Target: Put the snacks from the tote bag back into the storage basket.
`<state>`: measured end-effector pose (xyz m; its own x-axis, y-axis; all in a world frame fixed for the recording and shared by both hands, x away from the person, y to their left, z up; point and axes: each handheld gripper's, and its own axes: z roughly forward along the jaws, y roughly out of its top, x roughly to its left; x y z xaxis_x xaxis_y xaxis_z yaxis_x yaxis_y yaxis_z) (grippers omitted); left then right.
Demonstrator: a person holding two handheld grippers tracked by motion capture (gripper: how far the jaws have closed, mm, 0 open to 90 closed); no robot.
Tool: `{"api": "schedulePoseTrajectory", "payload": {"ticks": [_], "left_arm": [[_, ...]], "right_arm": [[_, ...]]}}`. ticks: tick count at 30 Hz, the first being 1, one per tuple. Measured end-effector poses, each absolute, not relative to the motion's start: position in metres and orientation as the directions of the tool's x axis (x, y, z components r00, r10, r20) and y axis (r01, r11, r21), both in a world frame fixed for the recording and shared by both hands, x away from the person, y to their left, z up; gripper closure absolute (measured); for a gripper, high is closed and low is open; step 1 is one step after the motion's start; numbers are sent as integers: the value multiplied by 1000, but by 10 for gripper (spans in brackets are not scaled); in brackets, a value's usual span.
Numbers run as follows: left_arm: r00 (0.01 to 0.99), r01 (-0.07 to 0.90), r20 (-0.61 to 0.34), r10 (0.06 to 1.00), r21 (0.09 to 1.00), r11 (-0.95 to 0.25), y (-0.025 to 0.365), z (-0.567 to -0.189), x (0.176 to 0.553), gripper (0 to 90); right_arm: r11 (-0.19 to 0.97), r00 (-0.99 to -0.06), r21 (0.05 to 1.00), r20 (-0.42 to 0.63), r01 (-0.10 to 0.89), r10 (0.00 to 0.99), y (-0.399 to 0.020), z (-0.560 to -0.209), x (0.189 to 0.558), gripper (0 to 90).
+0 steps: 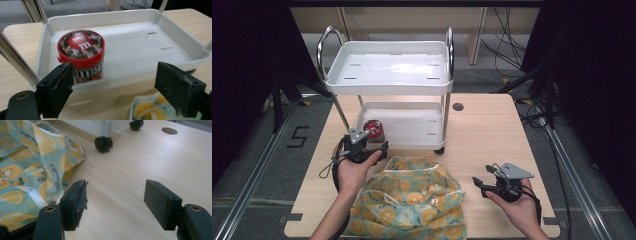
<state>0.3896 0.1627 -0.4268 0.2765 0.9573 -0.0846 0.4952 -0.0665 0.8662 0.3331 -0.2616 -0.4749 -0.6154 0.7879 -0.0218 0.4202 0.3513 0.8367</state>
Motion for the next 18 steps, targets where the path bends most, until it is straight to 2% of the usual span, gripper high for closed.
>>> {"api": "schedulePoseTrajectory", "payload": {"ticks": [7, 13, 18], "left_arm": [[290, 497, -83, 953, 865, -76, 172, -436, 365, 149], [275, 516, -111, 955, 855, -49, 183, -452, 352, 151], [254, 519, -123, 959, 854, -28, 195, -464, 340, 153]], "right_arm": [[350, -614, 837, -22, 420, 789, -262, -475, 333, 353], [331, -601, 835, -1, 439, 800, -260, -475, 331, 353], [348, -613, 840, -23, 416, 790, -262, -475, 333, 353]]}}
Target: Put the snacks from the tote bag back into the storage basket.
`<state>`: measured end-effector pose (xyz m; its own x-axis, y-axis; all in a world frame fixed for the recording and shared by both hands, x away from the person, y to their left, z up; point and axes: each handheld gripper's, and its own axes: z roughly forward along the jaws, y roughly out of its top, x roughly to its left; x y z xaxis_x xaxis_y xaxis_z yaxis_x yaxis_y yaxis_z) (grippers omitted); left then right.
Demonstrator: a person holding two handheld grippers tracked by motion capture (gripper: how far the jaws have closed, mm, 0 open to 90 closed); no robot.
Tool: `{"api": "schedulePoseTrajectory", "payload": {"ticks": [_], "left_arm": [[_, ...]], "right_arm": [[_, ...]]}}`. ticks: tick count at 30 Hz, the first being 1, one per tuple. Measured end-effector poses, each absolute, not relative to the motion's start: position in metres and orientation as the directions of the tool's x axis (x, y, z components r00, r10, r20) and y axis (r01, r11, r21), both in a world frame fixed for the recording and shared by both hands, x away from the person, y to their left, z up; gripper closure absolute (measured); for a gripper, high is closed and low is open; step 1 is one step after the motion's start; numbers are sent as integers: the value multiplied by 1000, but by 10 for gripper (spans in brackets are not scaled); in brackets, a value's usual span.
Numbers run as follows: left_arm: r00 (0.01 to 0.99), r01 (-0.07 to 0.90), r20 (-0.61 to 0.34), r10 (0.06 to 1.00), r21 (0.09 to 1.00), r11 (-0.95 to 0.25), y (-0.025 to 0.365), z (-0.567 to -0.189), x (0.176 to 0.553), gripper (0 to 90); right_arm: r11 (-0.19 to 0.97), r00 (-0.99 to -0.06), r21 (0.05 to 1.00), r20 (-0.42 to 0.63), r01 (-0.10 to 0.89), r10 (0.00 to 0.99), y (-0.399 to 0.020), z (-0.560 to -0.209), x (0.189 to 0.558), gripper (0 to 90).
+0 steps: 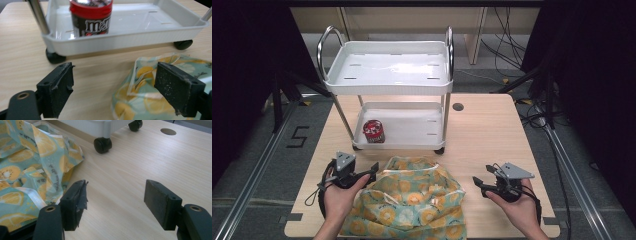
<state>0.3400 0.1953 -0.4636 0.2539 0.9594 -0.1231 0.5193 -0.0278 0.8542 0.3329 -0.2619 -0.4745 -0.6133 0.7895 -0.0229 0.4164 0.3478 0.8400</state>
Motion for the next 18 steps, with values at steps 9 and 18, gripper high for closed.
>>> {"api": "schedulePoseTrajectory", "payload": {"ticks": [9, 18], "left_arm": [[201, 531, -140, 970, 847, 12, 213, -481, 326, 155], [120, 543, -114, 986, 839, 31, 232, -499, 325, 159]], "right_arm": [[358, -617, 848, -47, 391, 785, -263, -475, 334, 353], [341, -615, 843, -16, 416, 789, -263, -475, 335, 353]]}}
